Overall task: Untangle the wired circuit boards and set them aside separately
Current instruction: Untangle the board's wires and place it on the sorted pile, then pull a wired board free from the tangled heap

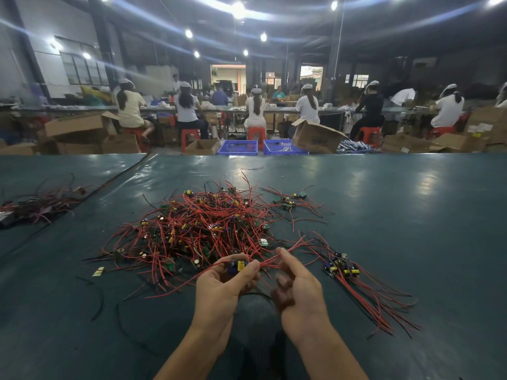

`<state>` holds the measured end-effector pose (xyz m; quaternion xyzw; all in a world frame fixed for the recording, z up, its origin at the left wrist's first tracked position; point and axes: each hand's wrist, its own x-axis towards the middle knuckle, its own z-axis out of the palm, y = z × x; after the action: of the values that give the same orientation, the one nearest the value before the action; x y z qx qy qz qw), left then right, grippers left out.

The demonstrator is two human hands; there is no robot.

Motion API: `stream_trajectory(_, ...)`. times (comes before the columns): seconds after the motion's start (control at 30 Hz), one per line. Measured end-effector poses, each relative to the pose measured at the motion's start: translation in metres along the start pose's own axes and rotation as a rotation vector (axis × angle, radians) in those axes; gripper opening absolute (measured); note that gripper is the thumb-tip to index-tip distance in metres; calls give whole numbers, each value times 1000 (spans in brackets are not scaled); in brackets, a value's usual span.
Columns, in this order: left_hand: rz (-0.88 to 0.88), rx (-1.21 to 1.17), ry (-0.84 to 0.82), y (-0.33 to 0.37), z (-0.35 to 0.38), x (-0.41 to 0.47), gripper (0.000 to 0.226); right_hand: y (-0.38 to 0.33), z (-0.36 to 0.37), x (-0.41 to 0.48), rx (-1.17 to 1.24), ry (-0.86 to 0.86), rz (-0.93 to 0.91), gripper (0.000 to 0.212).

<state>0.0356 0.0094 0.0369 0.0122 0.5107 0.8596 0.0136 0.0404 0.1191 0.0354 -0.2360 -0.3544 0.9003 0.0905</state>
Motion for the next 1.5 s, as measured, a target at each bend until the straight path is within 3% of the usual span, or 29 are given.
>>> stream_trajectory(0.07,8,8,-14,2,0,0,31,-11,-3,2,57,-2,-4,5)
stream_trajectory(0.23,3,42,-45,2,-2,1,33,-29,-13,4,88,-34,22,28)
stream_trajectory(0.47,-65,-116,-2,8,-6,4,37,-24,-15,2,201,-101,25,18)
stream_trajectory(0.7,-81,-231,-53,4,-4,1,33,-30,-19,-1,203,-80,-25,23)
stream_trajectory(0.87,-26,-191,-25,13,-8,3,32,-32,-23,-6,287,-220,-115,58)
stream_trajectory(0.97,-94,-252,-132,18,-9,3,35,-29,-20,-8,132,-297,-151,65)
stream_trajectory(1.13,-308,-287,-301,21,-2,-9,39,-12,-8,-20,-462,-418,-342,48)
stream_trajectory(1.2,-373,-242,-340,25,3,-15,37,-7,-5,-24,-497,-494,-346,43)
stream_trajectory(1.27,-402,-82,-321,29,11,-6,41,-5,-5,-24,-515,-467,-321,39)
stream_trajectory(1.37,-295,94,-257,17,-2,1,39,-4,-7,-18,-524,-380,-258,26)
stream_trajectory(1.43,-208,310,-324,13,-3,-4,35,-5,-9,-16,-525,-374,-216,21)
stream_trajectory(1.5,-261,353,-418,11,-7,-9,39,-7,-10,-17,-536,-413,-185,29)
